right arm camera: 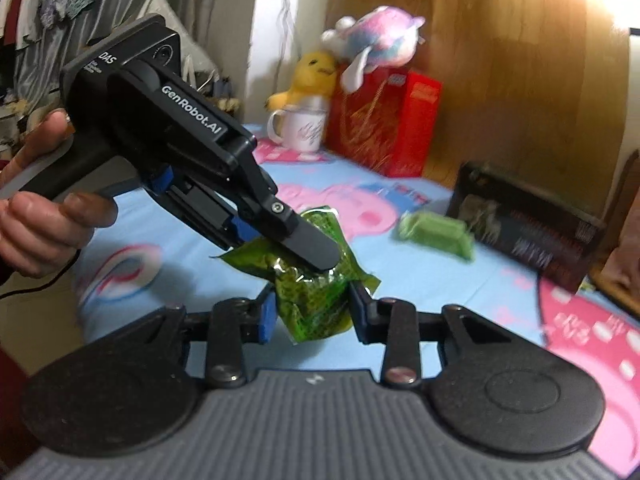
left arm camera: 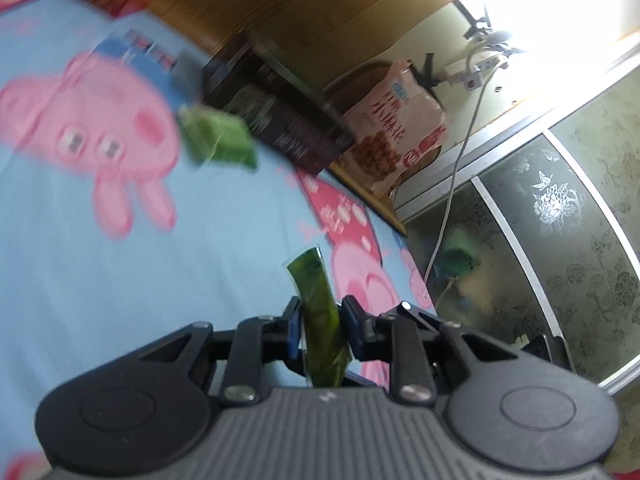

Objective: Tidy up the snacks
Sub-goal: 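Carry the olive-green packet into the tin box and open the left gripper, then move the left gripper to the second light green wafer pack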

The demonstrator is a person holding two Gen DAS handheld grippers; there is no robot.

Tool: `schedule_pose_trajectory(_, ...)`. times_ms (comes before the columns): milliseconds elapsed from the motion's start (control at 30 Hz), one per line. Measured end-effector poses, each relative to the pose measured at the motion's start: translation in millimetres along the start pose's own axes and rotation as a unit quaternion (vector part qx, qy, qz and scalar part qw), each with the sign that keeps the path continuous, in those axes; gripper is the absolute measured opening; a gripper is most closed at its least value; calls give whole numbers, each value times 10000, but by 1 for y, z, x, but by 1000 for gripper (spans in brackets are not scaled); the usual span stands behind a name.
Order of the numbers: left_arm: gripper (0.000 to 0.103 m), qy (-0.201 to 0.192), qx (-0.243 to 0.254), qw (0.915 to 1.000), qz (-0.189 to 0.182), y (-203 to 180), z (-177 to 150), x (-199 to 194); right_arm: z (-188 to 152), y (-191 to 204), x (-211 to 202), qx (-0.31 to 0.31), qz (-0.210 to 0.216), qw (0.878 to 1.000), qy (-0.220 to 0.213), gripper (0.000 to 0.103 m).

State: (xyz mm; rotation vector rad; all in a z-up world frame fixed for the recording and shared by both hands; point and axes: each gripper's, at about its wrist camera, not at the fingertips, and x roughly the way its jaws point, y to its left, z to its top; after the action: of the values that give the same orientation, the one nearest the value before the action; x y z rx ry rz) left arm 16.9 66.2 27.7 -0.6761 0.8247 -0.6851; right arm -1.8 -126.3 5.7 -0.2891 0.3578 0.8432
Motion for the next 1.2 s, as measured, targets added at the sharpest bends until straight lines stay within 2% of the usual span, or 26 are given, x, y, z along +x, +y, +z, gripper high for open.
schedule_pose_trajectory(167, 21, -131, 387, 9992, -23, -18, 48, 20, 23, -25, 11, -223, -460, 9983, -281, 39)
schedule_pose_trajectory(367, 22, -338, 776, 9964, 15, -31, 120, 56, 56, -78, 37, -421, -1029, 9925, -507, 37)
schedule_pose_trajectory(533, 24, -430, 795, 9959, 95, -20, 175, 91, 75, -124, 73, -385, -1362, 9886, -513, 33)
schedule_pose_trajectory(667, 24, -448, 711, 9962, 237, -8, 204, 116, 82, -155, 103, -243, -1489, 9877, -412, 32)
schedule_pose_trajectory(767, 27, -435, 740, 9951, 497, -1, 215, 131, 80, -169, 119, -169, -1533, 9876, -310, 32)
schedule_pose_trajectory(833, 39, -441, 761, 9933, 743, 4, 216, 139, 80, -177, 129, -77, -1485, 9887, -179, 32)
schedule_pose_trajectory(867, 41, -460, 775, 9925, 830, 5, 215, 141, 80, -181, 131, 9, -1535, 9879, -204, 33)
schedule_pose_trajectory(933, 49, -528, 825, 9906, 959, 7, 212, 140, 79, -185, 127, 184, -1499, 9882, -255, 42)
schedule_pose_trajectory(1000, 51, -629, 856, 9892, 1011, 7, 209, 133, 78, -183, 119, 338, -1489, 9875, -393, 45)
schedule_pose_trajectory(1100, 53, -797, 849, 9892, 886, 9, 196, 110, 71, -171, 98, 559, -1434, 9864, -572, 45)
schedule_pose_trajectory(1200, 57, -945, 825, 9875, 954, 15, 177, 84, 56, -158, 77, 908, -1172, 9866, -677, 45)
